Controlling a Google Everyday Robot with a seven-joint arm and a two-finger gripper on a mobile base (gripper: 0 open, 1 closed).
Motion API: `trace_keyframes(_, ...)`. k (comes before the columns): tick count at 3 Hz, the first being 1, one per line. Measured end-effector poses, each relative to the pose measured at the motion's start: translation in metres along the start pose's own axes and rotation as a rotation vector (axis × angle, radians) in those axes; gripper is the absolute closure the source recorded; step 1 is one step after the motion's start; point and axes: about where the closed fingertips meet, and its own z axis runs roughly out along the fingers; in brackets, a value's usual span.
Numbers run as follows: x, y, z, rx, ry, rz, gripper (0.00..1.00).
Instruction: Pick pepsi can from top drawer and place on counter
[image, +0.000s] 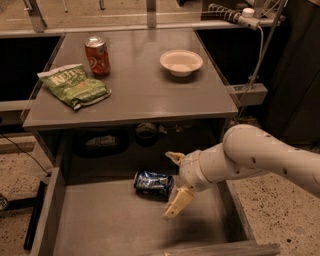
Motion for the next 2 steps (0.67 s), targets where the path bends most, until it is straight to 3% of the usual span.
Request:
trace_keyframes(1,-0.03,0.01,0.03,-0.07,-0.019,-0.034,0.0)
trace_keyframes(2,-0.039,0.008,0.047,-0.069,-0.001,-0.054,0.0)
